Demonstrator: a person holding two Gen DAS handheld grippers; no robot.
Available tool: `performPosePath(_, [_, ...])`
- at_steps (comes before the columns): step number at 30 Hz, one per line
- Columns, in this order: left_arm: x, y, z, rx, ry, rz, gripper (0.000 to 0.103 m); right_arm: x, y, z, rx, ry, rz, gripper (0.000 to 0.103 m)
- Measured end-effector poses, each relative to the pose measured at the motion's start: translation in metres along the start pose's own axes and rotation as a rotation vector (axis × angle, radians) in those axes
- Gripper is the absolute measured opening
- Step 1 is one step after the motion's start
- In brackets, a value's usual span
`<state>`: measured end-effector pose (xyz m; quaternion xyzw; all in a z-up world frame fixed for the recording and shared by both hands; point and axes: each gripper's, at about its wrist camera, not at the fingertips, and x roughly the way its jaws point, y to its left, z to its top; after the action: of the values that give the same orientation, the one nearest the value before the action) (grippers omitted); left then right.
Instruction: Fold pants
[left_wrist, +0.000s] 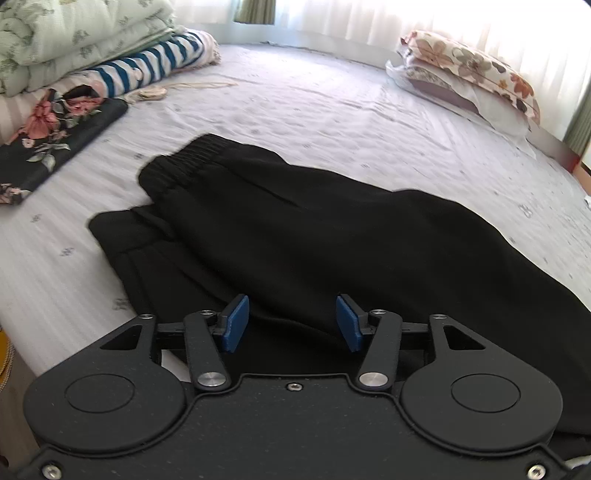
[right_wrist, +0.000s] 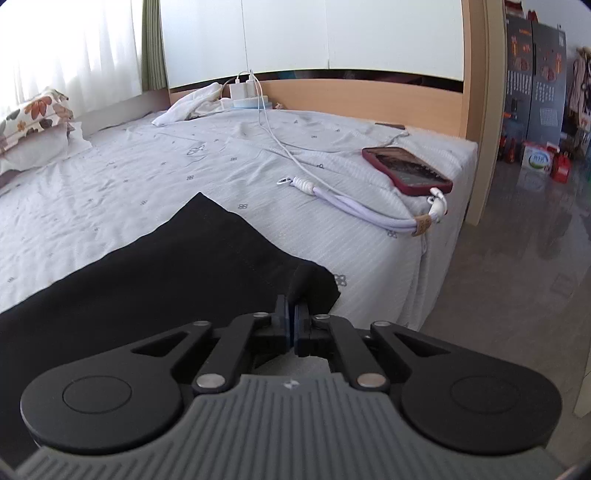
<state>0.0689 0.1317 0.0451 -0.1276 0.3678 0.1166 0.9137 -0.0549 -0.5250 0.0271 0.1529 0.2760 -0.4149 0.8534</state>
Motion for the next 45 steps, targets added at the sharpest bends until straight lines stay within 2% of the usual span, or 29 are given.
performPosePath(1, [-0.002, 0.005, 0.001, -0.007, -0.007, 0.005, 0.054, 0.000, 0.001, 0.000, -0.006, -0.007, -0.015, 0.028])
performPosePath(2, [-0.003, 0.010, 0.001, -0.015, -0.012, 0.009, 0.055, -0.001, 0.002, 0.001, -0.001, -0.015, -0.017, 0.034])
performPosePath(4, [-0.007, 0.021, 0.004, -0.037, -0.023, 0.018, 0.058, -0.012, 0.007, 0.002, 0.013, -0.047, -0.021, 0.052])
performPosePath(5, [-0.009, 0.026, 0.005, -0.047, -0.033, 0.021, 0.063, -0.021, 0.011, 0.001, 0.007, -0.074, -0.015, 0.063])
performPosePath(6, [-0.011, 0.032, 0.007, -0.059, -0.046, 0.025, 0.069, -0.031, 0.018, 0.000, -0.005, -0.103, 0.001, 0.065])
performPosePath(8, [-0.015, 0.043, 0.010, -0.078, -0.075, 0.036, 0.075, -0.050, 0.035, -0.001, -0.034, -0.140, 0.053, 0.066])
performPosePath(11, [-0.016, 0.058, 0.017, -0.116, -0.102, 0.038, 0.077, -0.076, 0.070, -0.009, -0.084, -0.164, 0.204, 0.072])
performPosePath(14, [-0.012, 0.073, 0.024, -0.172, -0.115, -0.003, 0.079, -0.104, 0.120, -0.026, -0.180, -0.171, 0.415, 0.077])
performPosePath(17, [-0.003, 0.085, 0.032, -0.210, -0.122, -0.043, 0.079, -0.132, 0.174, -0.053, -0.283, -0.160, 0.627, 0.079])
performPosePath(20, [0.011, 0.095, 0.039, -0.247, -0.116, -0.035, 0.076, -0.159, 0.227, -0.088, -0.402, -0.136, 0.824, 0.081])
performPosePath(24, [0.034, 0.109, 0.046, -0.297, -0.093, -0.049, 0.062, -0.194, 0.286, -0.140, -0.595, -0.112, 0.961, 0.081])
performPosePath(27, [0.049, 0.117, 0.050, -0.327, -0.090, -0.043, 0.062, -0.212, 0.313, -0.168, -0.696, -0.083, 1.042, 0.081])
performPosePath(31, [0.068, 0.118, 0.059, -0.334, -0.114, -0.047, 0.065, -0.230, 0.340, -0.196, -0.783, -0.100, 1.048, 0.081])
performPosePath(33, [0.076, 0.116, 0.063, -0.342, -0.124, -0.046, 0.069, -0.235, 0.353, -0.203, -0.803, -0.128, 1.038, 0.081])
performPosePath(35, [0.082, 0.111, 0.067, -0.334, -0.131, -0.033, 0.068, -0.238, 0.366, -0.204, -0.822, -0.135, 1.047, 0.081])
performPosePath(39, [0.078, 0.105, 0.069, -0.315, -0.126, 0.007, 0.039, -0.248, 0.371, -0.213, -0.856, -0.153, 1.068, 0.080])
performPosePath(43, [0.061, 0.121, 0.062, -0.350, -0.157, -0.008, 0.034, -0.249, 0.371, -0.220, -0.866, -0.197, 0.972, 0.076])
performPosePath(44, [0.058, 0.125, 0.060, -0.352, -0.154, -0.002, 0.030, -0.249, 0.370, -0.220, -0.863, -0.200, 0.956, 0.076])
performPosePath(45, [0.057, 0.129, 0.059, -0.342, -0.136, 0.023, 0.019, -0.249, 0.369, -0.221, -0.863, -0.208, 0.938, 0.076])
